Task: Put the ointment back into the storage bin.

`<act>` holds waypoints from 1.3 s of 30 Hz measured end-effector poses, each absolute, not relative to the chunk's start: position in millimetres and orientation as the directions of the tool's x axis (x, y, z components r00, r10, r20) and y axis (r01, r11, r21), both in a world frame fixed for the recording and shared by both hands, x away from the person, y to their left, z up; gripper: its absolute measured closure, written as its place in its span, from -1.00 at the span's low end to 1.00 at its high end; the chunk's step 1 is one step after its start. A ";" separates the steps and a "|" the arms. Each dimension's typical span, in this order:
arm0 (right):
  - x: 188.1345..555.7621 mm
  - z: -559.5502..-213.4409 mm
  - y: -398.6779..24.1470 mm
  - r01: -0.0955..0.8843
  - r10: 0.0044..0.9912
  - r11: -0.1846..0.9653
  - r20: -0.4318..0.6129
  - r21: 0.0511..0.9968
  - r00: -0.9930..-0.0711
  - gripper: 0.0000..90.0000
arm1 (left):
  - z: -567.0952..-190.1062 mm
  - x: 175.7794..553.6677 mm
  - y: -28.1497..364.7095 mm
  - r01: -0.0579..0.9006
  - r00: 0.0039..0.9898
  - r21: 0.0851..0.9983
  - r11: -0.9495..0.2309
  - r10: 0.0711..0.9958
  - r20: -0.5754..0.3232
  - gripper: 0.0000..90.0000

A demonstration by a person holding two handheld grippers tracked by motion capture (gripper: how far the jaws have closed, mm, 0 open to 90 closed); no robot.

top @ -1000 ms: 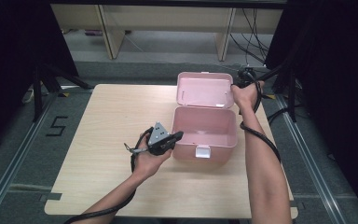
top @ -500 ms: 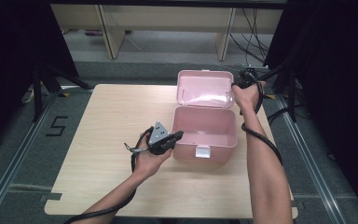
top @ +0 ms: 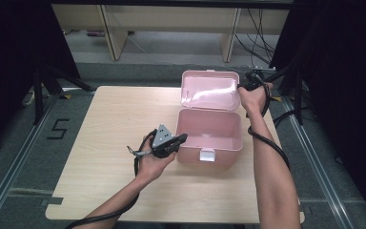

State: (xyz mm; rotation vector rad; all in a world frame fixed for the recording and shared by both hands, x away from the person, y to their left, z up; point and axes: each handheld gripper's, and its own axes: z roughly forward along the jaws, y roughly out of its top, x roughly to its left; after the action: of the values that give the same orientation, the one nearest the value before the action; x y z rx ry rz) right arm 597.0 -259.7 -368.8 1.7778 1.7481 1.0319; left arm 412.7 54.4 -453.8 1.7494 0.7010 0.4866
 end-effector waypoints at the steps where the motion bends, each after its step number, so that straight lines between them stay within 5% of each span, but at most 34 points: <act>1: 596.7 -368.6 -259.8 0.645 0.976 -0.104 0.203 0.757 -0.081 0.97 | -453.8 412.7 54.3 0.210 0.737 0.959 -0.190 0.675 -0.028 1.00; 39: 579.0 -360.3 -264.9 0.558 0.978 -0.075 0.170 0.827 -0.121 0.97 | -452.7 412.3 53.7 0.219 0.729 0.955 -0.200 0.685 -0.023 1.00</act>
State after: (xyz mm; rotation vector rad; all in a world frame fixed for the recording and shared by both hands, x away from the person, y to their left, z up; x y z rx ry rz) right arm 579.0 -264.9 -360.3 1.6544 1.7049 1.1007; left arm 412.3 53.7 -452.7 1.7610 0.7152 0.4957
